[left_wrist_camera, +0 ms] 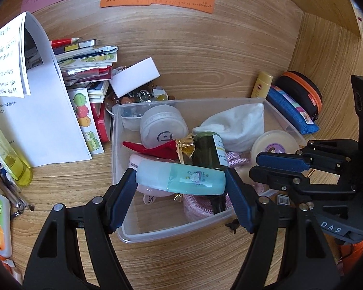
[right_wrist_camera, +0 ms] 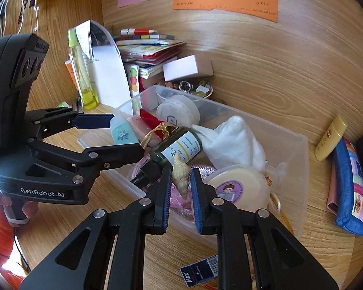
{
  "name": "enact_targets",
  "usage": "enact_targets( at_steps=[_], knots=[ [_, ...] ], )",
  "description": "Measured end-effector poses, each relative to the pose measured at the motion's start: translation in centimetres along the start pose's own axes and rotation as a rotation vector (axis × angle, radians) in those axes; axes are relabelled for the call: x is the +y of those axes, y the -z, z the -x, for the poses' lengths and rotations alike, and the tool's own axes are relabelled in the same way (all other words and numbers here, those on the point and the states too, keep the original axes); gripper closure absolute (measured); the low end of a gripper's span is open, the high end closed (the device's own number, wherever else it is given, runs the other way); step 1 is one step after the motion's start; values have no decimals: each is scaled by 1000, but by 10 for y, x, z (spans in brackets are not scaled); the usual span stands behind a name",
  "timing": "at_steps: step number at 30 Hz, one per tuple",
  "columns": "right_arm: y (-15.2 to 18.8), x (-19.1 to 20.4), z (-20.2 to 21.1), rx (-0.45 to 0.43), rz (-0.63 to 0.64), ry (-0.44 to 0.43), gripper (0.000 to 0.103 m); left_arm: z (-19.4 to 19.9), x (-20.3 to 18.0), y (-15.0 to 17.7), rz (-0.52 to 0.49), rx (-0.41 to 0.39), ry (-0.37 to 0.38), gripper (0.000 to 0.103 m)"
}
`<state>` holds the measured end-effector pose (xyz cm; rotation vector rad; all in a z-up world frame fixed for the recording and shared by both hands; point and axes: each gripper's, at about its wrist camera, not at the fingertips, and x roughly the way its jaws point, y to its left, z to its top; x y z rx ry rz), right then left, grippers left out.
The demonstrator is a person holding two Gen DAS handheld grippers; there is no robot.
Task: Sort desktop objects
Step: 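Open both grippers to drop the roll-on bottle and seashell into the bin, then move the left gripper to the small black clip while the right gripper approaches the gourd keychain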
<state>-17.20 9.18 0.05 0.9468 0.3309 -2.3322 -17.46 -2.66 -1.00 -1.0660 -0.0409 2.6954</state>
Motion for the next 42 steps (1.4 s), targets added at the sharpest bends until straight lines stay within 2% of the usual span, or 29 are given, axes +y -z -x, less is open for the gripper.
enact_targets(
  at_steps=[6,14,28,34,42],
  knots=[
    [-1,0,3,-7,3,9,89,1,-2,0,-5,8,-2,30],
    [4,-9,28,-51,-17,30,88,11,-7,-3,-5,-6,-11,30],
    [34,-33,73,-96,-93,94,75,29,-37,12,-41,-13,0,30],
    [57,-40,80,-80,-118,105,73,30,-52,24,-64,-3,-5,28],
    [84,-46,67,1,-118,100,73,28,-65,37,-74,25,16,28]
  ],
)
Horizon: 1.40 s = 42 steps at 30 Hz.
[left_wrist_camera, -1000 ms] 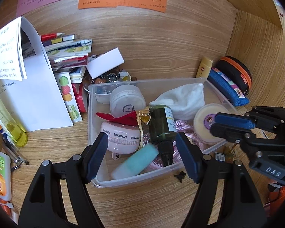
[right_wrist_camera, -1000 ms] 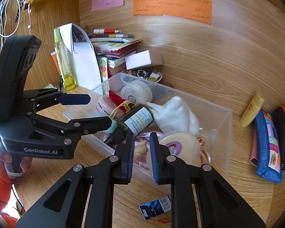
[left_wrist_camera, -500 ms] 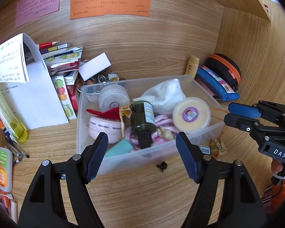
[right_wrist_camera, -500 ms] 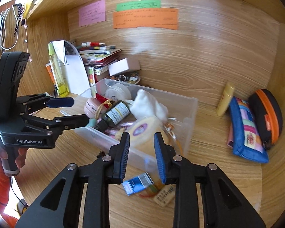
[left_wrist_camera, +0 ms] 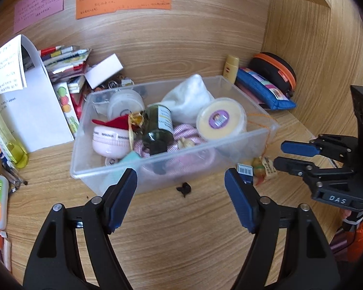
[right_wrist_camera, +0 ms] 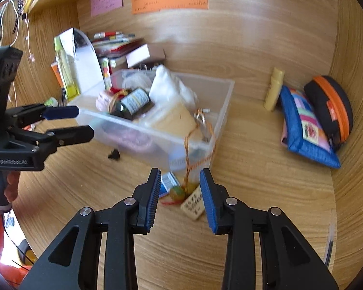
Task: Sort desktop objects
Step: 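Move the left gripper to the small black clip while the right gripper approaches the gourd keychain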
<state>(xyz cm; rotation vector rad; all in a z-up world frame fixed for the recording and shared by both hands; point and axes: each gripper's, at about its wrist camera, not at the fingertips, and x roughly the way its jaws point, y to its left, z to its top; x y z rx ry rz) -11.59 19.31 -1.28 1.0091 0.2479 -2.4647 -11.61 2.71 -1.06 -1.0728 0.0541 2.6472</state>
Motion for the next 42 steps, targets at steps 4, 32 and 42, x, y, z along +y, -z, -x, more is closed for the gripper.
enact_targets(
  at_steps=[4,32,42],
  knots=[
    [6,-2,-10,35,18,-4,73,-12,-3,8,2,40,-5,28],
    [6,9,-51,106,94,18,73,-51,-8,19,7,117,-9,44],
    [5,9,-51,102,71,-20,84,-56,-5,20,48,125,-19,79]
  ],
)
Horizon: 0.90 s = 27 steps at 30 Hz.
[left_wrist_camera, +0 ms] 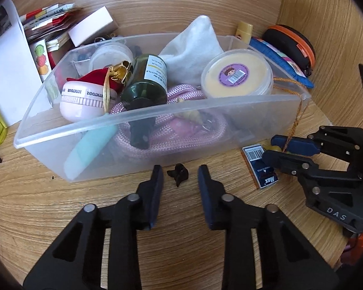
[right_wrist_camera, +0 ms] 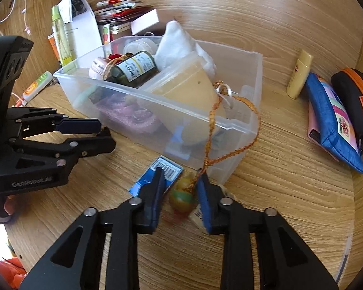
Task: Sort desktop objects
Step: 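Move the left gripper to the small black clip while the right gripper approaches the gourd keychain, then grasp the black clip with the left gripper while the right gripper grasps the gourd keychain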
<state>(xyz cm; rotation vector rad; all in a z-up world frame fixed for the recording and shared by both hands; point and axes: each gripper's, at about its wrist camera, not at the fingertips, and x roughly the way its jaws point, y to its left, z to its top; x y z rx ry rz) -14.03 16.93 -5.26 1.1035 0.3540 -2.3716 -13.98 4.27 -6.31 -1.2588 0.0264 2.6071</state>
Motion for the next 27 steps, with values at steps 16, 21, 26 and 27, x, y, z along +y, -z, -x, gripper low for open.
enact_targets(
  at_steps=[16,21,26,27],
  knots=[
    [6,-4,20,-56,-33,-55,87,4,-1,1,-6,-14,5,90],
    [4,-3,34,-88,-41,-71,87,15,-5,3,-3,-38,20,90],
    [-2,-1,44,-116,-44,-76,87,31,-7,-1,-7,-77,32,90],
    [-5,0,45,-124,-43,-79,87,35,-8,-2,-9,-88,36,90]
  ],
)
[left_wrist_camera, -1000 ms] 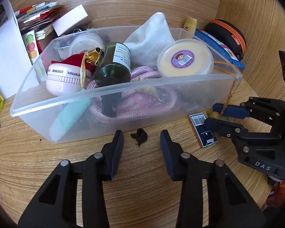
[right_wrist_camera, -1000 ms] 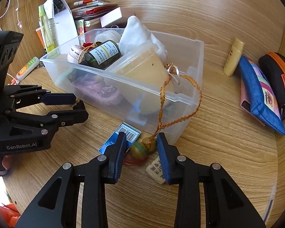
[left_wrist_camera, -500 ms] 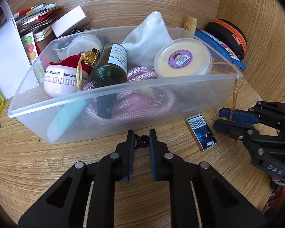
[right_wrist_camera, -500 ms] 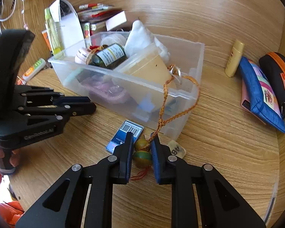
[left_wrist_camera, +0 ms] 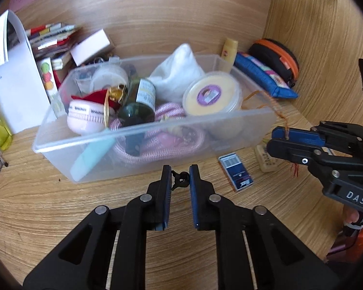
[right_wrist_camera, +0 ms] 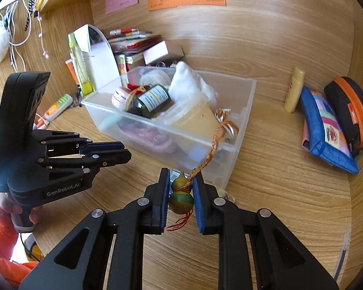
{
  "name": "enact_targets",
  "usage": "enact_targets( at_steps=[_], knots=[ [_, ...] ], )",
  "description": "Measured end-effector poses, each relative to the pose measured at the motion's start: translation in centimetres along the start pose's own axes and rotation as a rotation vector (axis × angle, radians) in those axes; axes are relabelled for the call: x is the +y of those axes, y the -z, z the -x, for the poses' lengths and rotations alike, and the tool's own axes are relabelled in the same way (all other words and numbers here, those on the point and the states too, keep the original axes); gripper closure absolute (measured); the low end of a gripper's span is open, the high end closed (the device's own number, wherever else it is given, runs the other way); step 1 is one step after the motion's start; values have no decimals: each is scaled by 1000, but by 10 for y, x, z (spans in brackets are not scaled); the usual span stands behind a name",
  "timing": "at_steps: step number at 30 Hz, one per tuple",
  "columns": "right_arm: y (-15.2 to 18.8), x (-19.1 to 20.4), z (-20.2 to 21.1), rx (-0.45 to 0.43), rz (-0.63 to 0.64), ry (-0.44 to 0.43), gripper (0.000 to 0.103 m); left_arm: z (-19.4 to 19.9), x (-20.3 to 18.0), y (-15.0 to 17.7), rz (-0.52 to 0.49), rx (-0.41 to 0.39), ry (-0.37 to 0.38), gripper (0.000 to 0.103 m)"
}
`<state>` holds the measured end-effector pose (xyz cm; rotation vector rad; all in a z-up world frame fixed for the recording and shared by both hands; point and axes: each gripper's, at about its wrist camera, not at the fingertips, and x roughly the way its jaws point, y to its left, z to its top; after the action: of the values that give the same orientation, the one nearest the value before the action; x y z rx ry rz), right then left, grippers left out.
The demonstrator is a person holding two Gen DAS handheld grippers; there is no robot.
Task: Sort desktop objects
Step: 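Grasp the black clip with the left gripper while the right gripper grasps the gourd keychain, then carry the black clip and gourd keychain over the clear bin with both grippers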
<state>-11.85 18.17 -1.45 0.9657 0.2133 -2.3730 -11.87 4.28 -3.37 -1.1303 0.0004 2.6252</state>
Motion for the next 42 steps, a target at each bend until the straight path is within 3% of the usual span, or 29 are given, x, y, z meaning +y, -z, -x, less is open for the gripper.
enact_targets(
  at_steps=[14,24,42],
  knots=[
    [-31,6,22,-87,19,6,87,27,2,-23,-15,-91,12,90],
    [-54,3,15,-105,35,33,87,35,16,-49,-24,-135,-3,90],
    [-60,-25,-19,-49,4,61,87,-6,25,-65,-14,-75,33,90]
  ],
)
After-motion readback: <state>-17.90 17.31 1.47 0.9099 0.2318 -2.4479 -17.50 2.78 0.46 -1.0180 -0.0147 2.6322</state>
